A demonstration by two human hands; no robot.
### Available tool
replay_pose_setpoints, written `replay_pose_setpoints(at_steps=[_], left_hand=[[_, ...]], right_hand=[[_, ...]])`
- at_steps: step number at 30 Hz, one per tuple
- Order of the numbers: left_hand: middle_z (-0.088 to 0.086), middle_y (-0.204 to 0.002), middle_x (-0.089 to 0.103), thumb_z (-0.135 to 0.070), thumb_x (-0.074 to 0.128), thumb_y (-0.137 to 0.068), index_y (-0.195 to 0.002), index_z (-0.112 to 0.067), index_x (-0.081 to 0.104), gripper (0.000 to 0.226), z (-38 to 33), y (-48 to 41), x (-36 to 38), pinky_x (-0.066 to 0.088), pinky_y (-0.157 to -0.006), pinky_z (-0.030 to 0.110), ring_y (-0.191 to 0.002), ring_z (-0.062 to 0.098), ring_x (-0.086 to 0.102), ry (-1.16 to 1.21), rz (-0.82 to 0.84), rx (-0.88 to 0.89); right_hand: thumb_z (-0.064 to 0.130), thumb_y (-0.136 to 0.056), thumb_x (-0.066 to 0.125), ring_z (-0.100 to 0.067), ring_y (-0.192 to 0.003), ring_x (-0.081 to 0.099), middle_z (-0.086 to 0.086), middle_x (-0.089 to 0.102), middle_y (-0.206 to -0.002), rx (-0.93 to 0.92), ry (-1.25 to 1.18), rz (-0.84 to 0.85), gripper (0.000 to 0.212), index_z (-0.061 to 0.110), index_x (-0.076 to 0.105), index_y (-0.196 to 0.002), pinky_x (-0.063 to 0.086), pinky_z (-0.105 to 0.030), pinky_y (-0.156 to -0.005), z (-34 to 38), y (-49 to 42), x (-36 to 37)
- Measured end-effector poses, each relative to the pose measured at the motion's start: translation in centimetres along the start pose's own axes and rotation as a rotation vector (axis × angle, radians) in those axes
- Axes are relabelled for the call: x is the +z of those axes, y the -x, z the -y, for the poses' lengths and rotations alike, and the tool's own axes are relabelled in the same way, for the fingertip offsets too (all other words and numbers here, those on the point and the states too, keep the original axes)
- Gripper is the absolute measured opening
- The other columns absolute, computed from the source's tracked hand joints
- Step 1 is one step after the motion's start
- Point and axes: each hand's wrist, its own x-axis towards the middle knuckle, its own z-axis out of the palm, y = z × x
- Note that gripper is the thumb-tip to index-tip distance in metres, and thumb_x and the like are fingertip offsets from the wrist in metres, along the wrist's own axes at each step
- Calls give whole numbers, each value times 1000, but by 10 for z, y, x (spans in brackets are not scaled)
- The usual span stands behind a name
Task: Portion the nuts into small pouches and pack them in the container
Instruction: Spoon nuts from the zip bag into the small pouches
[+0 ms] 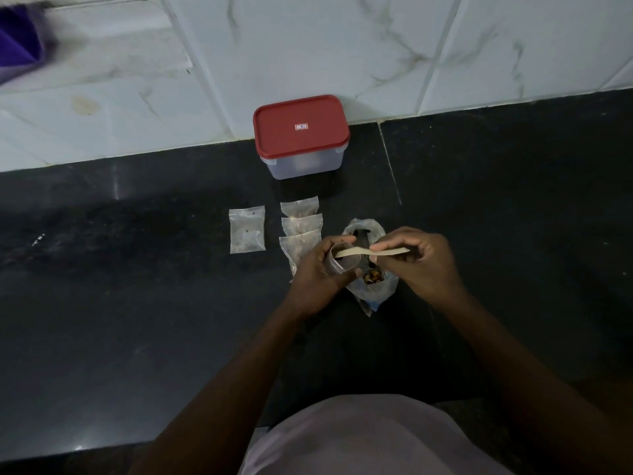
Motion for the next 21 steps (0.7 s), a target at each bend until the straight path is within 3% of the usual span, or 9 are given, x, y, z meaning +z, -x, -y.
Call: replay_pose_setpoints(at_steps=[4, 8, 13, 17, 21], left_hand=[[-10, -122, 67, -9, 76, -88, -122, -25, 61, 41, 6, 4, -1, 55, -94, 27, -114, 3, 64, 88, -78, -32], [-12, -119, 66, -2, 75, -85, -125, -25, 57, 49, 8, 10, 0, 54, -90, 20, -110, -5, 63, 112, -86, -82], [-14, -117, 65, -17, 81, -84, -124, -31, 55, 50, 15, 14, 6, 50, -87, 17, -106, -10, 62, 16, -57, -132], [-16, -107, 65, -18, 78, -88, -110, -38, 57, 36, 12, 12, 6, 51, -80, 14, -96, -13, 62, -48, -118, -135], [-12, -96, 66, -25, 76, -88, -105, -27, 62, 22, 4, -3, 4, 50, -68, 13, -86, -6, 64, -130, -226, -129]], right_hand=[[-1, -86, 74, -13, -85, 72, -4, 78, -92, 195, -234, -213, 19, 13, 76, -99, 58, -27, -72, 3, 3, -3], [9, -92, 71, -9, -82, 68, -2, 76, -92, 349, -314, -446, 14, 19, 76, -100, 57, -27, -69, 0, -5, -11], [17, -88, 78, -10, -85, 72, -1, 76, -94, 348, -102, -451, 14, 21, 77, -101, 61, -29, -69, -13, -9, -13], [19, -85, 81, -8, -79, 74, 7, 75, -89, 345, 93, -434, 15, 24, 76, -98, 63, -30, -70, -22, -2, -4], [18, -84, 82, -3, -78, 72, 10, 75, -85, 261, 212, -429, 14, 21, 78, -97, 61, -27, -73, -28, -2, 4]])
